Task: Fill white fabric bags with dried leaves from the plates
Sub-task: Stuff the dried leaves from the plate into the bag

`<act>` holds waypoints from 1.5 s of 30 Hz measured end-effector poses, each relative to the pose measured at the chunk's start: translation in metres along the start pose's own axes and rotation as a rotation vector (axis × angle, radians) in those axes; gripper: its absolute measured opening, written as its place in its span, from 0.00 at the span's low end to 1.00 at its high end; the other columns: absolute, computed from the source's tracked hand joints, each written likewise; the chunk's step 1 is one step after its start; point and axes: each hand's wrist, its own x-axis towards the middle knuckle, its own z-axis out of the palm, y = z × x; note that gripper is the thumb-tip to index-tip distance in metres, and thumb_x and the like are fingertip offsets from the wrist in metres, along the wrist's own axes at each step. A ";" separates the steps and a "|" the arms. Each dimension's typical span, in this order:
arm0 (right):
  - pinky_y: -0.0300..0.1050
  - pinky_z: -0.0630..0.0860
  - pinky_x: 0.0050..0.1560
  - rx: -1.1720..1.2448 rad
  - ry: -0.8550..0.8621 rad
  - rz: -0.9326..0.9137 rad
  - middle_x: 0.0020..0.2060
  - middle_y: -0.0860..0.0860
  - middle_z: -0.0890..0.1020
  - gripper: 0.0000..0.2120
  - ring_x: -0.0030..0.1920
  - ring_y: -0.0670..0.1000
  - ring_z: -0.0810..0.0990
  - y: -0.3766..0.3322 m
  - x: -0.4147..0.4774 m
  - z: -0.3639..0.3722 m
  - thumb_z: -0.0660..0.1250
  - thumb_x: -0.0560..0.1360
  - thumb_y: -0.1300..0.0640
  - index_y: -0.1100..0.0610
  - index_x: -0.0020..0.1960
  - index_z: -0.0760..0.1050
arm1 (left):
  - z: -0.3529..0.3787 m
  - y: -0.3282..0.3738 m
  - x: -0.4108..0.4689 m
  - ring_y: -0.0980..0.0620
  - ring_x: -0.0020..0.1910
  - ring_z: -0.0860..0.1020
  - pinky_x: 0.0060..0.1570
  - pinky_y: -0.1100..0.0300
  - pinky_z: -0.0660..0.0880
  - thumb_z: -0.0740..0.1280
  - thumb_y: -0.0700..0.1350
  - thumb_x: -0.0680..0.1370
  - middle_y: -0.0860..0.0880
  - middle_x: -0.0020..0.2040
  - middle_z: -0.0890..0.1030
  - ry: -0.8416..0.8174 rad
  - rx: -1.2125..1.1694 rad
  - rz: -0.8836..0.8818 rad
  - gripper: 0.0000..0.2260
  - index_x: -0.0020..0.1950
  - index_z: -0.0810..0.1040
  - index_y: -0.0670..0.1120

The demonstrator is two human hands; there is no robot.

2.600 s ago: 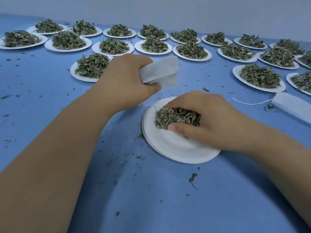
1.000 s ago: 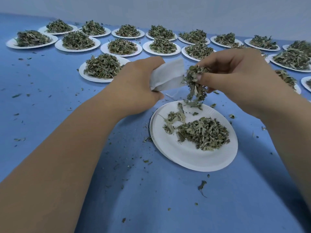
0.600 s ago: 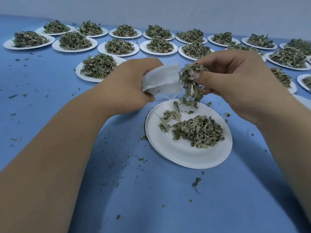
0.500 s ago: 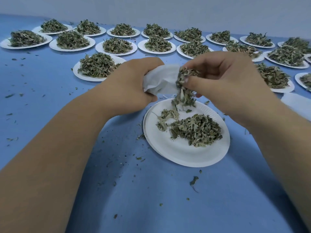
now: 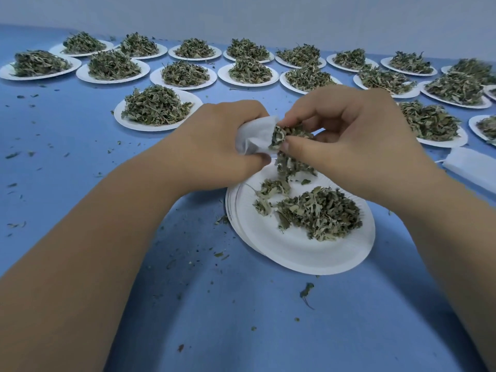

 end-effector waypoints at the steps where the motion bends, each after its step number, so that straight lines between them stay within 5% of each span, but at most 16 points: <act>1: 0.48 0.82 0.47 0.011 -0.015 -0.009 0.44 0.47 0.84 0.08 0.42 0.48 0.83 -0.001 -0.001 0.000 0.76 0.68 0.50 0.38 0.43 0.82 | 0.001 0.002 0.000 0.57 0.37 0.76 0.33 0.63 0.68 0.74 0.50 0.73 0.55 0.40 0.79 0.014 -0.004 0.011 0.08 0.50 0.78 0.54; 5: 0.49 0.83 0.46 0.049 -0.032 -0.019 0.39 0.43 0.85 0.09 0.41 0.48 0.85 -0.002 -0.001 0.000 0.76 0.71 0.54 0.40 0.45 0.82 | 0.004 0.007 -0.001 0.52 0.38 0.76 0.35 0.53 0.72 0.71 0.51 0.72 0.51 0.38 0.79 0.041 -0.024 0.031 0.08 0.47 0.78 0.48; 9: 0.30 0.71 0.38 0.022 0.028 -0.022 0.37 0.41 0.85 0.06 0.35 0.40 0.81 0.001 -0.002 0.004 0.77 0.71 0.56 0.50 0.44 0.81 | 0.008 0.009 -0.002 0.57 0.37 0.74 0.34 0.61 0.70 0.71 0.48 0.72 0.53 0.35 0.78 0.063 0.006 0.063 0.07 0.47 0.79 0.49; 18: 0.36 0.79 0.40 0.160 -0.094 -0.045 0.41 0.44 0.87 0.11 0.39 0.43 0.85 -0.003 -0.003 0.003 0.73 0.74 0.66 0.50 0.47 0.86 | 0.011 0.009 0.000 0.62 0.34 0.72 0.30 0.68 0.63 0.68 0.49 0.70 0.56 0.32 0.73 0.100 0.063 0.087 0.06 0.42 0.72 0.56; 23: 0.27 0.68 0.36 -0.003 -0.016 -0.042 0.33 0.38 0.80 0.09 0.32 0.38 0.77 -0.004 -0.005 0.009 0.74 0.70 0.64 0.51 0.45 0.82 | 0.016 0.013 0.000 0.63 0.33 0.70 0.31 0.68 0.65 0.68 0.46 0.69 0.59 0.31 0.70 0.086 0.097 0.123 0.09 0.42 0.70 0.55; 25: 0.30 0.68 0.37 -0.026 0.041 -0.021 0.36 0.42 0.80 0.09 0.37 0.43 0.77 -0.003 -0.004 0.012 0.74 0.68 0.60 0.53 0.44 0.76 | 0.016 0.017 -0.002 0.62 0.32 0.71 0.30 0.68 0.64 0.66 0.46 0.67 0.61 0.32 0.73 0.077 0.079 0.127 0.11 0.45 0.70 0.59; 28: 0.39 0.73 0.39 -0.069 0.084 0.034 0.41 0.46 0.80 0.14 0.43 0.48 0.78 -0.003 -0.003 0.016 0.75 0.67 0.54 0.52 0.45 0.71 | 0.017 0.020 -0.003 0.56 0.36 0.76 0.36 0.53 0.76 0.66 0.46 0.68 0.54 0.39 0.80 0.085 0.066 0.122 0.18 0.58 0.75 0.57; 32: 0.42 0.76 0.41 -0.018 0.007 0.079 0.47 0.42 0.80 0.14 0.46 0.42 0.82 0.000 -0.001 0.009 0.76 0.70 0.52 0.49 0.48 0.72 | 0.014 0.019 -0.002 0.53 0.35 0.76 0.38 0.48 0.76 0.65 0.48 0.71 0.51 0.39 0.81 0.117 0.061 0.096 0.18 0.60 0.76 0.55; 35: 0.45 0.77 0.44 0.048 -0.120 0.043 0.51 0.39 0.80 0.09 0.50 0.42 0.82 0.003 0.001 -0.002 0.74 0.73 0.54 0.48 0.51 0.76 | 0.010 0.014 -0.001 0.55 0.37 0.77 0.39 0.52 0.76 0.68 0.53 0.73 0.51 0.40 0.81 0.181 0.022 0.040 0.16 0.60 0.73 0.57; 38: 0.40 0.73 0.49 -0.001 -0.117 -0.044 0.52 0.38 0.80 0.07 0.56 0.43 0.79 0.003 -0.001 0.000 0.72 0.74 0.51 0.40 0.50 0.81 | 0.012 0.015 0.000 0.60 0.35 0.75 0.34 0.69 0.70 0.70 0.47 0.73 0.52 0.37 0.78 0.162 -0.017 0.050 0.18 0.62 0.72 0.52; 45: 0.35 0.58 0.66 -0.145 -0.322 -0.032 0.69 0.39 0.66 0.13 0.74 0.42 0.59 0.003 -0.003 0.009 0.60 0.76 0.46 0.36 0.53 0.82 | 0.015 0.018 0.000 0.63 0.38 0.76 0.35 0.76 0.69 0.68 0.40 0.71 0.62 0.36 0.77 0.151 -0.117 0.031 0.30 0.70 0.68 0.58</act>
